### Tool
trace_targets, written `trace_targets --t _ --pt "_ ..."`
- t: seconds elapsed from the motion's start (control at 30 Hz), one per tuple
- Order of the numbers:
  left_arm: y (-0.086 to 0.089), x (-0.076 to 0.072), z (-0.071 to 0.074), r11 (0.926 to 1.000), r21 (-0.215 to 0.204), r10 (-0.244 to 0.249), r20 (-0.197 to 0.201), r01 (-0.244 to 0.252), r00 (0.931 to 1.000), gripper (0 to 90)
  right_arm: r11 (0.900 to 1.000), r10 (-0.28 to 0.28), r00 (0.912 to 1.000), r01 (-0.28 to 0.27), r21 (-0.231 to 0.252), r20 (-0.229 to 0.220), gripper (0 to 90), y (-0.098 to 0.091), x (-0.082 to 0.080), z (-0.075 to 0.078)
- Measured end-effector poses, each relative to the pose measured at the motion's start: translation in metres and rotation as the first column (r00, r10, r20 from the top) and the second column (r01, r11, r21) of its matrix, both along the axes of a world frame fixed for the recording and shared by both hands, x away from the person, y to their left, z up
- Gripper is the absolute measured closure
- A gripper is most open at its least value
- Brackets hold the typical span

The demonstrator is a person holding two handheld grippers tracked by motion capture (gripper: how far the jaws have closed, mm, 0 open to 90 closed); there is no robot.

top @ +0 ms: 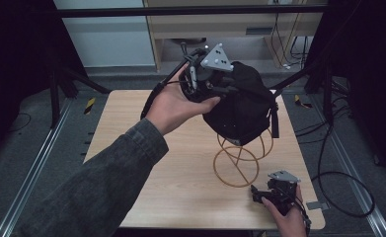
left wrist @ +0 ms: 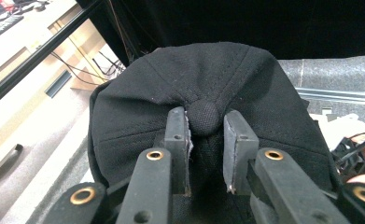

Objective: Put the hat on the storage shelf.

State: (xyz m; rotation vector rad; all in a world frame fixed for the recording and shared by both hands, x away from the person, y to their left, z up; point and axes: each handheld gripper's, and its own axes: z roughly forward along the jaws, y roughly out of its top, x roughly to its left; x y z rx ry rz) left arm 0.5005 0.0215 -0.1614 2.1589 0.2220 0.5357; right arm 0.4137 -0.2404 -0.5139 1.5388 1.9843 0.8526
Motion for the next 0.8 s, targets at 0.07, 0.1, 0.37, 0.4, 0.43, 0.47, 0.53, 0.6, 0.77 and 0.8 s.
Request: trace_targets --t 0.07,0.1,0.37,0.4,0.43,0.47,0.53,0.6,0.77,0.8 --pt "-0.002 0.001 0.000 1.0000 -0.007 -0.001 -0.002 0.001 1.0000 74.3 1.0000 -0.001 1.0000 0.001 -0.001 0.000 0.4 0.000 0.000 0.000" --pt "-0.003 0.001 0.000 1.0000 -0.004 -0.003 -0.004 0.003 1.0000 74.3 1.0000 -0.001 1.0000 0.001 0.001 0.000 0.3 0.000 0.000 0.000" --pt "-0.016 0.002 -0.005 0.9998 0.016 -0.012 -0.013 0.012 0.9998 74.3 1.0000 0.001 1.0000 -0.001 0.000 0.000 0.3 0.000 0.000 0.000" --pt "-0.016 0.002 -0.005 0.9998 0.016 -0.012 -0.013 0.012 0.9998 74.2 1.0000 0.001 1.0000 -0.001 0.000 0.000 0.3 0.000 0.000 0.000" --pt "-0.019 0.002 -0.006 0.9997 0.021 -0.013 -0.016 0.013 0.9998 74.2 1.0000 -0.001 1.0000 0.001 0.001 0.000 0.3 0.000 0.000 0.000" --pt "-0.022 0.003 -0.009 0.9996 0.025 -0.011 -0.019 0.011 0.9998 74.2 1.0000 0.001 1.0000 -0.001 0.000 0.001 0.3 0.000 0.000 0.000" --pt "-0.025 0.005 -0.012 0.9996 0.025 -0.010 -0.034 0.011 0.9994 74.2 1.0000 0.001 1.0000 -0.001 0.000 0.001 0.3 0.000 0.000 0.000" --pt "-0.028 0.006 -0.015 0.9995 0.030 -0.013 -0.040 0.014 0.9991 74.2 1.0000 0.001 1.0000 -0.001 0.000 0.000 0.3 0.000 0.000 0.000" --pt "-0.036 0.007 -0.022 0.9988 0.044 -0.017 -0.047 0.019 0.9988 74.2 1.0000 0.001 1.0000 -0.001 0.000 -0.002 0.3 0.000 0.000 0.000" --pt "-0.037 0.008 -0.024 0.9986 0.050 -0.018 -0.048 0.020 0.9987 74.2 1.0000 0.001 1.0000 -0.001 0.000 -0.001 0.3 0.000 0.000 0.000"
